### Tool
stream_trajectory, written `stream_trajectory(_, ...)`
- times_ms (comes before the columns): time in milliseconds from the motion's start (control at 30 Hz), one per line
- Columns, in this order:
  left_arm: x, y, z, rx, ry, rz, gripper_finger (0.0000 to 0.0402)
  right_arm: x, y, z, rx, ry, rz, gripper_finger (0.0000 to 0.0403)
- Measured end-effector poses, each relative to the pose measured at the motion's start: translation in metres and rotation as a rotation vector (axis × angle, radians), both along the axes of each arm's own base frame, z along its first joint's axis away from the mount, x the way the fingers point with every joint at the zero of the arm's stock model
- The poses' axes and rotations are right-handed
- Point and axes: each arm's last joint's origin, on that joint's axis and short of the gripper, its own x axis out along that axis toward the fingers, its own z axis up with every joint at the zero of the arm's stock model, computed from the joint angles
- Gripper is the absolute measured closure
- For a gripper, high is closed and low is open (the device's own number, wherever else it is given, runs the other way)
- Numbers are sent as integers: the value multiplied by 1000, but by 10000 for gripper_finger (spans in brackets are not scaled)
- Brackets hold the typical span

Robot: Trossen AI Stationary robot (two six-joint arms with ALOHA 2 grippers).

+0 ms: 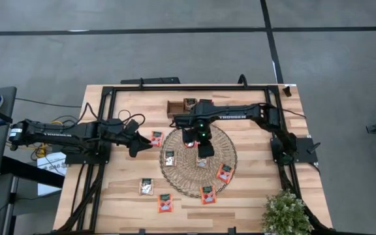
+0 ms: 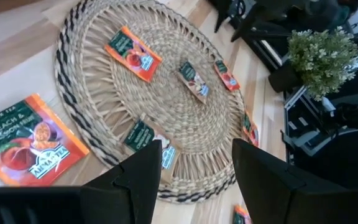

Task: Pick & Place Tea
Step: Put the brown tea bag into the middle section of the brown wooden organizer

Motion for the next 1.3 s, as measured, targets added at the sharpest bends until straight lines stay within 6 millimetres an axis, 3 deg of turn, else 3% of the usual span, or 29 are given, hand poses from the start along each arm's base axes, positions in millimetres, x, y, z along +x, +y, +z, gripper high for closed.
stream_trajectory(233, -2, -1, -4, 4, 38, -53, 214, -10, 17, 4, -8, 35, 32, 287)
stream_trajectory(433, -2, -1, -2, 117, 18, -92, 214, -60, 19, 14, -80, -39, -72, 288)
stream_trajectory(600, 1, 0, 3, 206, -46, -100, 214, -85, 24, 23, -67, -309, -209, 288)
stream_trajectory(733, 2, 0, 6, 234, -70, -94, 214, -84, 37, 18, -86, -451, -212, 288)
stream_trajectory(867, 2, 0, 6, 235, -69, -91, 214, -74, 45, -7, -139, -389, -168, 288)
stream_trajectory(1100, 1, 0, 4, 237, -50, -92, 214, -58, 38, -51, -167, -266, -183, 288)
stream_trajectory(1300, 1, 0, 3, 236, -46, -92, 214, -49, 31, -57, -190, -288, -209, 288)
